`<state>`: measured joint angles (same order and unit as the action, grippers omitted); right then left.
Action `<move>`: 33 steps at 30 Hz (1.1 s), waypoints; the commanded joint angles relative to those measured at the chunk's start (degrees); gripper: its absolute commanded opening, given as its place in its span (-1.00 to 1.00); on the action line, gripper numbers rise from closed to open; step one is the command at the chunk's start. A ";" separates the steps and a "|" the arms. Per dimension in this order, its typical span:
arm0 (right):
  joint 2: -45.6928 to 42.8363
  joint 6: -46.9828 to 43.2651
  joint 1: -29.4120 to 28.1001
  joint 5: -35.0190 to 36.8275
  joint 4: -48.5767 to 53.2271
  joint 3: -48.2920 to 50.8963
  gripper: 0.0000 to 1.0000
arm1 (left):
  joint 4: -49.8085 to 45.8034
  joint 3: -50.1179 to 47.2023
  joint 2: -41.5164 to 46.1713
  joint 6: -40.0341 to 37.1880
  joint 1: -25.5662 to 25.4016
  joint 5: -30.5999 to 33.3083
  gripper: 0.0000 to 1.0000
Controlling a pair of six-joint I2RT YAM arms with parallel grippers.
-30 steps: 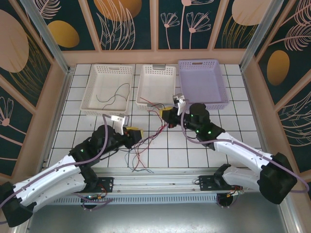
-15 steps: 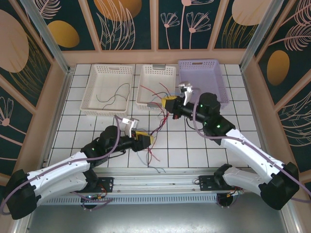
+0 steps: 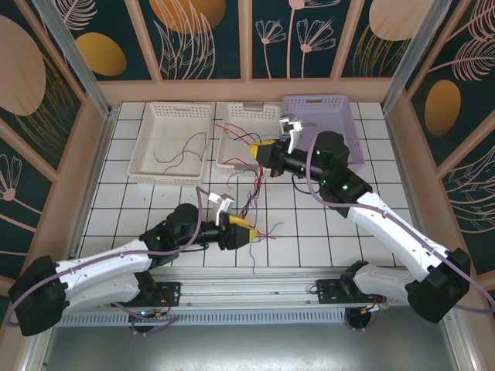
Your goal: Untangle the cables
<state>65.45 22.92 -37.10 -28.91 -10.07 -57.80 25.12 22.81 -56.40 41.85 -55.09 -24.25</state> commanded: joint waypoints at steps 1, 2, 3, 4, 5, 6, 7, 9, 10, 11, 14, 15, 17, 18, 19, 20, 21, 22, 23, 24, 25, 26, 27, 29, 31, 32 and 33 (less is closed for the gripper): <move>-0.45 1.42 0.35 -3.22 -2.42 -1.99 -1.00 | 4.02 1.13 -2.06 -1.78 -0.59 -1.82 0.34; -0.51 1.59 0.35 -3.50 -2.52 -2.04 -1.00 | 3.68 1.69 -2.98 -2.16 -0.80 -1.90 0.34; -0.60 1.77 0.33 -3.89 -2.67 -2.11 -1.00 | 3.09 2.32 -3.96 -2.63 -1.05 -1.70 0.34; -0.79 1.94 0.40 -4.28 -2.77 -2.24 -1.00 | 2.56 2.76 -4.64 -2.98 -1.12 -1.33 0.33; -0.84 2.04 0.41 -4.64 -2.77 -2.38 -1.00 | 1.59 3.35 -5.47 -3.54 -1.21 -0.64 0.32; -0.90 2.05 0.40 -4.83 -2.45 -2.69 -1.00 | -0.03 3.96 -6.07 -4.26 -1.33 0.64 0.32; -1.07 1.83 0.41 -4.93 -2.02 -2.96 -1.00 | -2.14 4.77 -6.34 -5.19 -1.42 2.06 0.31; -1.75 1.14 0.37 -4.77 -0.83 -3.24 -1.00 | -6.65 6.04 -5.59 -7.03 -1.51 6.49 0.31; -2.16 0.72 0.44 -4.61 -0.33 -3.29 -1.00 | -8.30 6.40 -4.83 -7.61 -1.51 8.30 0.31; -2.58 0.24 0.42 -4.43 0.17 -3.28 -1.00 | -10.14 6.82 -3.65 -8.24 -1.58 10.22 0.32; -3.35 -0.55 0.43 -4.03 0.66 -3.11 -1.00 | -12.76 6.75 0.88 -9.30 -1.52 14.58 0.36; -3.32 -0.59 0.40 -4.05 0.66 -2.98 -1.00 | -13.54 6.52 2.32 -9.65 -1.54 16.17 0.38; -3.16 -0.59 0.43 -4.18 0.53 -3.03 -1.00 | -15.29 6.54 4.51 -10.62 -1.55 18.44 0.41; -3.01 -0.59 0.46 -4.36 0.40 -3.09 -1.00 | -15.99 6.55 5.25 -11.08 -1.59 19.02 0.42; -2.90 -0.52 0.50 -4.47 0.38 -3.11 -1.00 | -16.74 6.55 5.65 -11.40 -1.52 19.55 0.44; -2.76 -0.44 0.50 -4.62 0.30 -3.26 -1.00 | -17.66 6.70 5.82 -11.80 -1.54 20.00 0.46; -2.63 -0.34 0.42 -4.87 0.23 -3.43 -1.00 | -18.76 6.85 5.76 -12.15 -1.57 20.57 0.47; -2.45 -0.23 0.43 -5.21 0.16 -3.66 -1.00 | -19.41 6.82 5.77 -12.55 -1.53 21.00 0.47; -2.34 -0.11 0.42 -5.60 0.13 -3.85 -1.00 | -19.88 6.64 5.78 -12.73 -1.54 21.47 0.48; -2.26 0.02 0.38 -5.98 0.07 -4.05 -1.00 | -20.16 6.55 5.69 -12.92 -1.52 21.94 0.50; -2.33 0.19 0.45 -6.31 -0.03 -4.16 -1.00 | -20.29 6.48 5.45 -13.01 -1.56 22.14 0.51; -2.38 0.41 0.37 -6.66 -0.27 -4.16 -1.00 | -20.22 6.50 4.95 -13.22 -1.56 22.14 0.52; -2.46 0.59 0.44 -7.05 -0.51 -4.16 -1.00 | -20.12 6.62 4.33 -13.40 -1.52 22.05 0.52; -2.58 1.12 0.41 -7.86 -1.07 -4.02 -1.00 | -19.67 6.86 2.97 -13.80 -1.55 21.87 0.53; -2.60 1.57 0.37 -8.59 -1.49 -3.99 -1.00 | -18.90 7.23 1.65 -13.98 -1.58 21.78 0.53; -2.54 1.81 0.32 -9.02 -1.74 -3.91 -1.00 | -18.51 7.49 1.05 -14.12 -1.53 21.70 0.53; -2.47 2.11 0.33 -9.52 -2.03 -3.83 -1.00 | -18.20 7.74 0.33 -14.23 -1.58 21.70 0.53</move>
<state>63.40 23.49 -37.06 -35.70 -8.78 -59.64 6.37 28.21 -54.83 29.30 -56.34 -3.49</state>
